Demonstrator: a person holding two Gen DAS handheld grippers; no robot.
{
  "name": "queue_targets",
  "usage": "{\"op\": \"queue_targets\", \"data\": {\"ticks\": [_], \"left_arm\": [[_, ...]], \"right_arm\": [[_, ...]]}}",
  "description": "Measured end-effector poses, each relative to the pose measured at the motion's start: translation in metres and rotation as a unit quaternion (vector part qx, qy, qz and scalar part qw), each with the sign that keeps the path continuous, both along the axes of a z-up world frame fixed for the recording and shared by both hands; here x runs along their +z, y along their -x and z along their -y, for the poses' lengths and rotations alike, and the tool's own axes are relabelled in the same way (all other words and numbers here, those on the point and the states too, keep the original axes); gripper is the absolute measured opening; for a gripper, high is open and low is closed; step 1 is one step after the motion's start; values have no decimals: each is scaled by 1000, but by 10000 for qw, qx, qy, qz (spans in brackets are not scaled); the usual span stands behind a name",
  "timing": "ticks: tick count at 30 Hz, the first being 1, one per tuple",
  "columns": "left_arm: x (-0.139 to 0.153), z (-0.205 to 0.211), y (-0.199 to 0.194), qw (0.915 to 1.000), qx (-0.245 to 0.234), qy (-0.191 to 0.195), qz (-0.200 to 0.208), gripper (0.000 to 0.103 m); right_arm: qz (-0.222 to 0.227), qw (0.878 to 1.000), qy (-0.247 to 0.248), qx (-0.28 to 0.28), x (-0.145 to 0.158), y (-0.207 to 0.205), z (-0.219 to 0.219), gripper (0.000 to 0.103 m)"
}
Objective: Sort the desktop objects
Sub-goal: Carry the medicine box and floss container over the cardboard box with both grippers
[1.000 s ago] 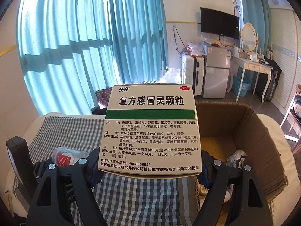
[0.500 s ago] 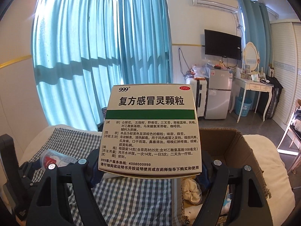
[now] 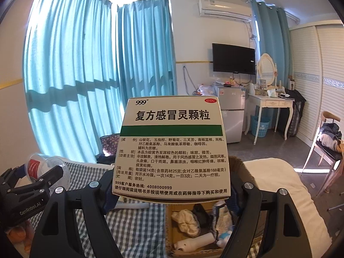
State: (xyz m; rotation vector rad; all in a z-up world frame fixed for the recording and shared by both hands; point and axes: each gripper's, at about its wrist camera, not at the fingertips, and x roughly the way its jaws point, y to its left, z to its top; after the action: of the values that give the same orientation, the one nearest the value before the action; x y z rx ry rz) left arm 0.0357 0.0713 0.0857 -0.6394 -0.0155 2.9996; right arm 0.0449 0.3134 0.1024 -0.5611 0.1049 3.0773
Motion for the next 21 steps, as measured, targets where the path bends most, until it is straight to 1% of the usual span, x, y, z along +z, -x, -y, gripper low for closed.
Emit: {"op": "queue_targets", "data": {"ticks": [5,9,12,16,21], "left_arm": [[2,-36,4,9997,-261,-7,-25,90],[0,-64,11,9989,-464,63,-23,90],[-5,-82,22,9984,-545,115,45,90],[-13,-105,36,9972,-716,29,191,91],[-29,-132,49,9949,-959,66,298,90]], "right_arm": [[47,9996,21,-274,-1,-4,-33,78],[128,9991,80,-388,-4,-5,-58,78],[164,9983,-5,-556,-9,-4,-71,78],[295,9971,155,-677,-19,3,-89,78],[540,9954,220,-753,-36,13,-103,78]]}}
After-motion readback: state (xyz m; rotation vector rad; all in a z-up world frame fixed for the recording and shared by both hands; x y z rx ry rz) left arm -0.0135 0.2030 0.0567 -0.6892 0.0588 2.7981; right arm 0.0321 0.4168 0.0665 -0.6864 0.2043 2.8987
